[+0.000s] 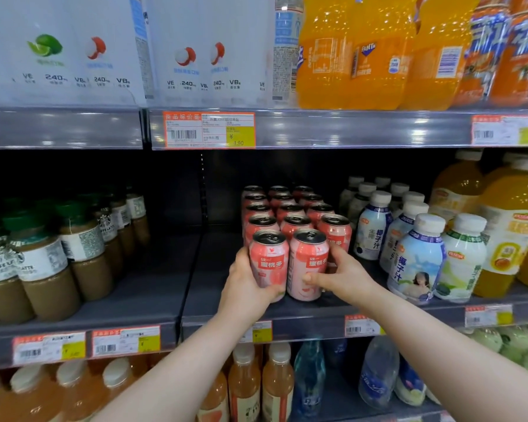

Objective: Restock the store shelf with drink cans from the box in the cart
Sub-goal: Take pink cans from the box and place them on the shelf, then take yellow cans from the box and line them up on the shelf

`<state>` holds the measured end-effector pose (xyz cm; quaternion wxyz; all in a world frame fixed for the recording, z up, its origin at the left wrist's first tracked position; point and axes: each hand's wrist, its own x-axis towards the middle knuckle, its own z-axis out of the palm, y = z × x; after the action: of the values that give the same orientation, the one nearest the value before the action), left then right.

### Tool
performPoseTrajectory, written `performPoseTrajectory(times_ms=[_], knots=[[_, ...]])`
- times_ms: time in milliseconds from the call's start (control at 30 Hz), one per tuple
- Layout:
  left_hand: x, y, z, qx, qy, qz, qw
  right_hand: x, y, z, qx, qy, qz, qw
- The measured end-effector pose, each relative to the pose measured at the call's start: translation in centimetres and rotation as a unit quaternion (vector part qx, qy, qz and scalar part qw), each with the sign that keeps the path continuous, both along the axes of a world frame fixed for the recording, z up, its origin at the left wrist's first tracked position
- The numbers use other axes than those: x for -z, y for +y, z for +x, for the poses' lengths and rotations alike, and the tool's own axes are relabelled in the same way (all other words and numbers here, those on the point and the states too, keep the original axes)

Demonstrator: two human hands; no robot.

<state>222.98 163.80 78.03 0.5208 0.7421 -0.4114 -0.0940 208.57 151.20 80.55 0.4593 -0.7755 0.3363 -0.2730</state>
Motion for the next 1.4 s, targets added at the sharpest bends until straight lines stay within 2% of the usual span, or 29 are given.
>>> performPoseTrajectory(times_ms=[333, 433, 533, 633, 800, 967, 1100, 1400], knots=[[-0.7, 1.2, 0.3, 0.011, -0.024, -0.008, 1.0, -0.8, 2.1, -0.8, 0.048, -0.019, -0.052, 0.997], [-1.1, 2.3, -0.5, -0.017, -0.07, -0.032, 0.997, -1.1, 3.2, -2.6, 0.069, 0.011, -0.091, 0.993], [-2.0, 3.3, -2.5, -0.046, -0.156, -0.078, 0.984, -1.2, 4.1, -5.3, 0.083, 0.042, -0.127, 0.987], [-2.4, 3.4, -6.2, 0.002, -0.236, -0.104, 0.966, -1.2, 5.1, -9.2, 0.106, 0.078, -0.149, 0.98], [-1.9, 2.1, -15.3, 0.141, -0.292, -0.018, 0.946, -0.9, 7.4, -19.9, 0.17, 0.151, -0.154, 0.962], [0.2, 1.9, -28.4, 0.257, -0.305, 0.073, 0.914, 0.1, 11.5, -35.2, 0.238, 0.291, -0.137, 0.916], [1.5, 2.7, -40.0, 0.354, -0.324, 0.087, 0.873, 1.4, 16.6, -47.8, 0.329, 0.371, -0.091, 0.864], [4.1, 5.9, -62.4, 0.51, -0.38, 0.081, 0.767, 3.9, 28.6, -68.7, 0.476, 0.434, 0.034, 0.764]])
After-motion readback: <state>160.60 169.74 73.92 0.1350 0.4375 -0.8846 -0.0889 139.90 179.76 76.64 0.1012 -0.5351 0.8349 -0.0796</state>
